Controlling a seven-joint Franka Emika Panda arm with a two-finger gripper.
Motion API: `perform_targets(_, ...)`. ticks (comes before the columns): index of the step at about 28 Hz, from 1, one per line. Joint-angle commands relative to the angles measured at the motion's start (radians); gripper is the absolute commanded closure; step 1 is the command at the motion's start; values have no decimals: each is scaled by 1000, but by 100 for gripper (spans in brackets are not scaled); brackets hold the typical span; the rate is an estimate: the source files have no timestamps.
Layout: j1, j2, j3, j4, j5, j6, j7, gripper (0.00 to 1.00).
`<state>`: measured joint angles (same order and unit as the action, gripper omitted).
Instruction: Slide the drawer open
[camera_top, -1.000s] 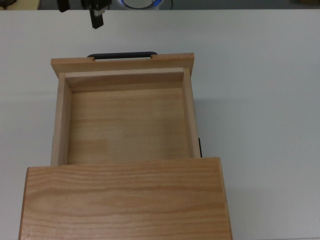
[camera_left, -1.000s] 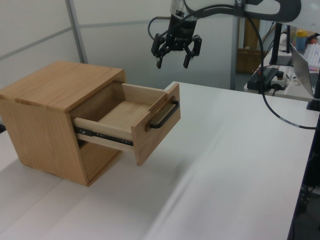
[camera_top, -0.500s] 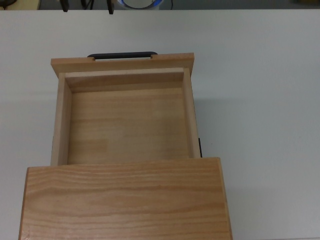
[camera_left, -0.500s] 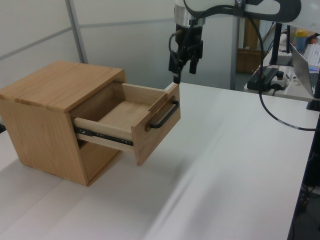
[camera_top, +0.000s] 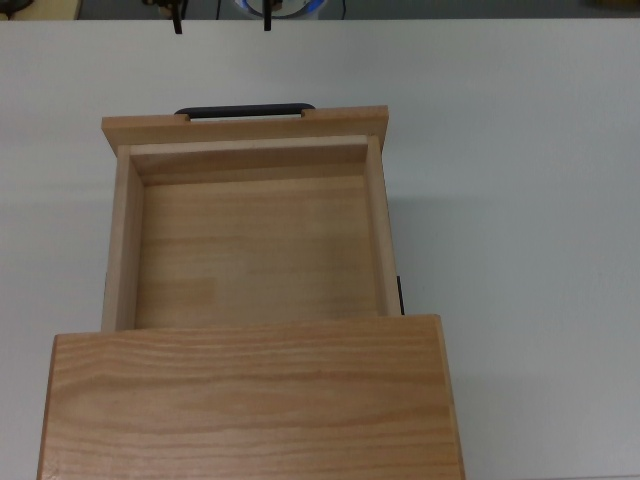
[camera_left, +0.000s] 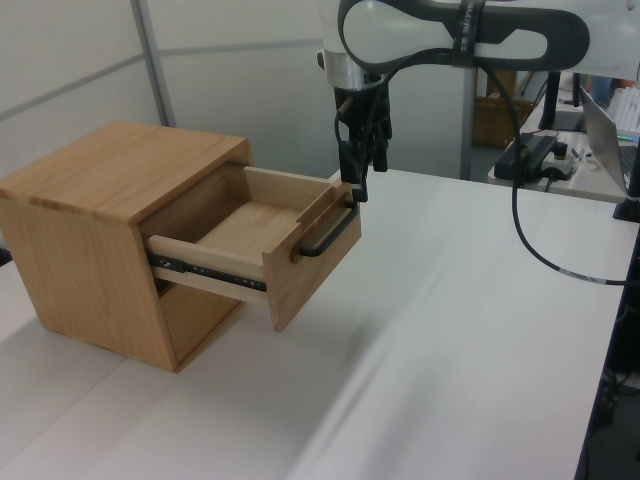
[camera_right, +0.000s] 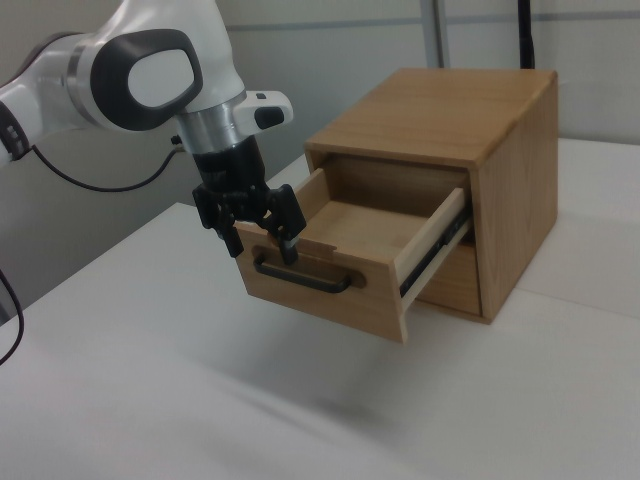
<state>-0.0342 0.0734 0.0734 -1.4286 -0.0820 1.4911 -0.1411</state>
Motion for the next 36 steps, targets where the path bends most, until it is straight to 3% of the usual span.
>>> perform_targets(1, -12, -9, 14, -7, -8, -17, 17, 0)
perform_targets(14, -23, 20, 8, -3, -19, -9, 54, 0)
perform_targets(25, -43, 36, 0, 2, 21, -6, 40, 0)
perform_targets(36, -41, 36, 2, 2, 24, -15, 41, 0)
